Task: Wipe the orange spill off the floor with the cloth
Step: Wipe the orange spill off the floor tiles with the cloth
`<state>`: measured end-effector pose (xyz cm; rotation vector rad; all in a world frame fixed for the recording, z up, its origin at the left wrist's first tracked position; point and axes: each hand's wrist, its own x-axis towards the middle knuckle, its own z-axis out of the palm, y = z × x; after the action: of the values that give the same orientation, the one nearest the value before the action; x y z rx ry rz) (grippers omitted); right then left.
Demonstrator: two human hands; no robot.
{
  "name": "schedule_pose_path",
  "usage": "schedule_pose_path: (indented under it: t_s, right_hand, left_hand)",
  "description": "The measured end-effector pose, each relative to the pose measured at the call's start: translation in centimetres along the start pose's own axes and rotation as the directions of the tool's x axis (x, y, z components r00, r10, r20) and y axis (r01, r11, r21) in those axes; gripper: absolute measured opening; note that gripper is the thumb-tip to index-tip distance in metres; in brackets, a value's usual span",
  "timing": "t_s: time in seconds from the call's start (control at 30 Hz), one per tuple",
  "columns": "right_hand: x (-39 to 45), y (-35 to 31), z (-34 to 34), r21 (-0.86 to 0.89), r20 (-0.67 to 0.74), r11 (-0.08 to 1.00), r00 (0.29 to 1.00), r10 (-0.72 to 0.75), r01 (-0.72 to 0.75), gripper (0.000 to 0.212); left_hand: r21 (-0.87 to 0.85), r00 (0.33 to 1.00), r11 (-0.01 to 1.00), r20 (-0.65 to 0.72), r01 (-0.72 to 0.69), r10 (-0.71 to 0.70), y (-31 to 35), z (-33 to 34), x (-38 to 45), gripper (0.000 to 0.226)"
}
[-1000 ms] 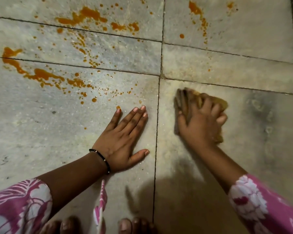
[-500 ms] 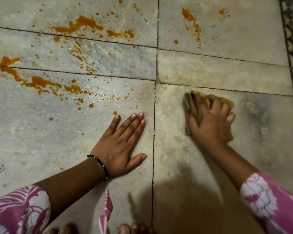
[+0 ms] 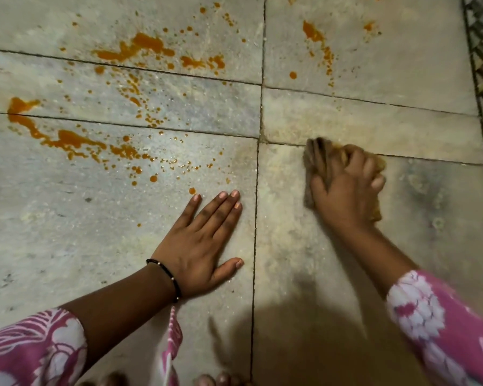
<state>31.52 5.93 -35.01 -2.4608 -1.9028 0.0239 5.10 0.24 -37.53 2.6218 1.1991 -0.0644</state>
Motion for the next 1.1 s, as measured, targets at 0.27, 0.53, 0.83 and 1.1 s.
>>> schedule_pose_path:
  t_s: [0.27,0.53,0.83,1.1]
  right_hand:
    - [4.0,-7.0,0.3,0.025,0.044,0.979,0.978,-0.205,0.204,0.059]
    - [-2.4,-0.8,-0.1,0.071,0.113,0.835,0.827,-0.55,0.545,0.067]
    - [-2.4,-3.8,-1.9,-0.065,0.257,0.251,0.259,-0.931,0.966,0.064]
    - [-2.3,-17.5,-0.2,0.146,0.17,0.759,0.74,-0.651,0.634,0.057]
  left_hand:
    - [0.005,1.0,1.0,0.009,-0.002,0.002,0.1,-0.3,0.1,0.081]
    - [-0.008,0.99,0.99,-0.011,-0.143,0.143,-2.2,-1.2,0.0,0.077]
    - [0.253,0.937,0.903,0.059,-0.347,0.343,-14.3,-7.6,-8.8,0.076]
    - [-0.044,0.975,0.985,-0.14,0.169,-0.174,-14.4,-4.2,-14.7,0.071]
